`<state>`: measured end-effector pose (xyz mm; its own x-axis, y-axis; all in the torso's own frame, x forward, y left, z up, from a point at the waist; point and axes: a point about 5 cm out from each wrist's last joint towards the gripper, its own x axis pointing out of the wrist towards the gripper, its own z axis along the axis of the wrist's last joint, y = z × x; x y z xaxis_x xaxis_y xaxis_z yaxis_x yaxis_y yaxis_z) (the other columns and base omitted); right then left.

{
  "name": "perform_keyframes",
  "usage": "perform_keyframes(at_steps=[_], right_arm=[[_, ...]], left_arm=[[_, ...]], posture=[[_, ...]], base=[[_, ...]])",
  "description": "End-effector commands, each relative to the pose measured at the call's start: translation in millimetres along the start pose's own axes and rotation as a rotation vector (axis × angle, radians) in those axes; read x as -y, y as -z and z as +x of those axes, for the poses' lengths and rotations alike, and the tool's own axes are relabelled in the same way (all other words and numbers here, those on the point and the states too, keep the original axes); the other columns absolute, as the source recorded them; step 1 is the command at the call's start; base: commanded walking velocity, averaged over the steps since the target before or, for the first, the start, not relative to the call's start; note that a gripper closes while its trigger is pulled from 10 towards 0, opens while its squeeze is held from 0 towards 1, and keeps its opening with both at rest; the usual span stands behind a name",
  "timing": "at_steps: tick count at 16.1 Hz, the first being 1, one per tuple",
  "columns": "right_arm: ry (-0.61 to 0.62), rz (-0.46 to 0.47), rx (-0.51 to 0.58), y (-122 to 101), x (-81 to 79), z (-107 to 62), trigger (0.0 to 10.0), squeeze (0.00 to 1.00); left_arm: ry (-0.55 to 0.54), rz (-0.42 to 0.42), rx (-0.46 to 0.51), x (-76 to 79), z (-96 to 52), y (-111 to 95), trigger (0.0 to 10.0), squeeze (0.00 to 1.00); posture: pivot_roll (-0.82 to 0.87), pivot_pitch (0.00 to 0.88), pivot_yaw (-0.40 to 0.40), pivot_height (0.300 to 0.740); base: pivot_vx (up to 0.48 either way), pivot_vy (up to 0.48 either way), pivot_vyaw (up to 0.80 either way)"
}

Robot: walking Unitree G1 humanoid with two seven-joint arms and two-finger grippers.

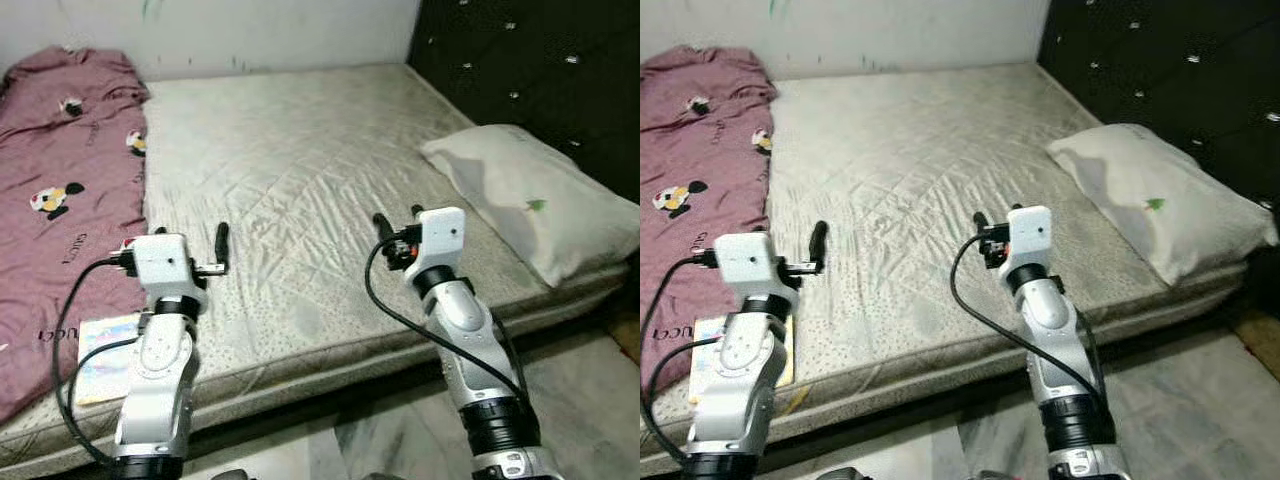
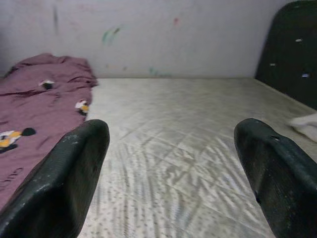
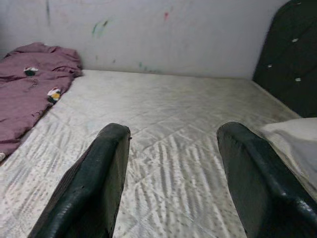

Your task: Clean up the room

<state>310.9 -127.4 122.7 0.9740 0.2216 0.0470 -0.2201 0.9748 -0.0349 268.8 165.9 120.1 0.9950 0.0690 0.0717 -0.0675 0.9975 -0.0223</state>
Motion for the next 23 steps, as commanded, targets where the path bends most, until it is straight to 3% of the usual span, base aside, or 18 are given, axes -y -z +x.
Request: perform_keyframes(at_steps=[1,9,23], right_arm=[[0.008,-0.012,0.009,-3.4,3.4,1.5,10.0,0.0],[0.007,-0.021,0.0,-2.0,4.0,0.8,10.0,0.0],[-0.004,-0.031,-0.01,-0.2,3.5,1.7,10.0,0.0]], left_arm=[[-0.004,0.0,0.013,1.7,1.2,-3.9,10.0,0.0],[-0.021,0.005,0.006,1.3,1.7,-2.6,10.0,0.0],[-0.019,-0.005,0.015,2.8,3.7,-3.1,10.0,0.0]], posture=[[-0.02,0.007,-0.027,0.74],[-0.02,0.007,-0.027,0.74],[-0.02,0.0,-0.034,0.74]], base=[[0.24,0.0,0.0],[0.0,0.0,0.0],[0.0,0.435,-0.12]])
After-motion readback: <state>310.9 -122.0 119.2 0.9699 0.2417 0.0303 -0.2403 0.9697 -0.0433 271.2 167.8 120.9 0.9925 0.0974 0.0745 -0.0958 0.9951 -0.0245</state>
